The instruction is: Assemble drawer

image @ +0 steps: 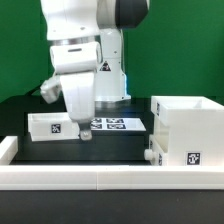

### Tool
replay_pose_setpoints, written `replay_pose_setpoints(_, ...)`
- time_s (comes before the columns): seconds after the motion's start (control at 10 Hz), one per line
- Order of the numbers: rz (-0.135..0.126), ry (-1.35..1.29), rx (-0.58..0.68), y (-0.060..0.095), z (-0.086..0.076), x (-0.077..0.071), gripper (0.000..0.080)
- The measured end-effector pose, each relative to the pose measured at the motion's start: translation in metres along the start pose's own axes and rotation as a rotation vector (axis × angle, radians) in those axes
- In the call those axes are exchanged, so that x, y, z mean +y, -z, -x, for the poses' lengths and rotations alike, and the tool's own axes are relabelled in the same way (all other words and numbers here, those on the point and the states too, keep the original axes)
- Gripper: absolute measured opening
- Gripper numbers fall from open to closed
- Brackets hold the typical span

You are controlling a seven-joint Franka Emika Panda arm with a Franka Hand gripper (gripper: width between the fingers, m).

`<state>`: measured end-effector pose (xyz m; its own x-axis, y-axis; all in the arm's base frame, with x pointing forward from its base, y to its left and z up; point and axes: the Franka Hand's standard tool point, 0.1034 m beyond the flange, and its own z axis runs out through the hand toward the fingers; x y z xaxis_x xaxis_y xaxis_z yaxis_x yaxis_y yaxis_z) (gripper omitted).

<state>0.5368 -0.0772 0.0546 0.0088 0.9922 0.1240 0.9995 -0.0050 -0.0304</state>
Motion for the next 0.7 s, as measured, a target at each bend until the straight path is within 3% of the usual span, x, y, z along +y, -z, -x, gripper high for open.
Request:
replay_pose_setpoints(0.1, 0.010, -0.011, -0.008, 0.0038, 0.0064, -0.0109, 0.0649)
replay_pose_setpoints(0.2, 0.002, -0.019, -0.010, 0.0046, 0.0118, -0.0200, 0.0649)
replay_pose_setpoints(0.3, -0.020, -0.025, -0.005, 0.0053, 0.0125, -0.0192, 0.0649)
replay_pose_setpoints(0.7, -0.019, -0.169, -0.004, 0.0042, 0.0119, -0.0181, 0.0649)
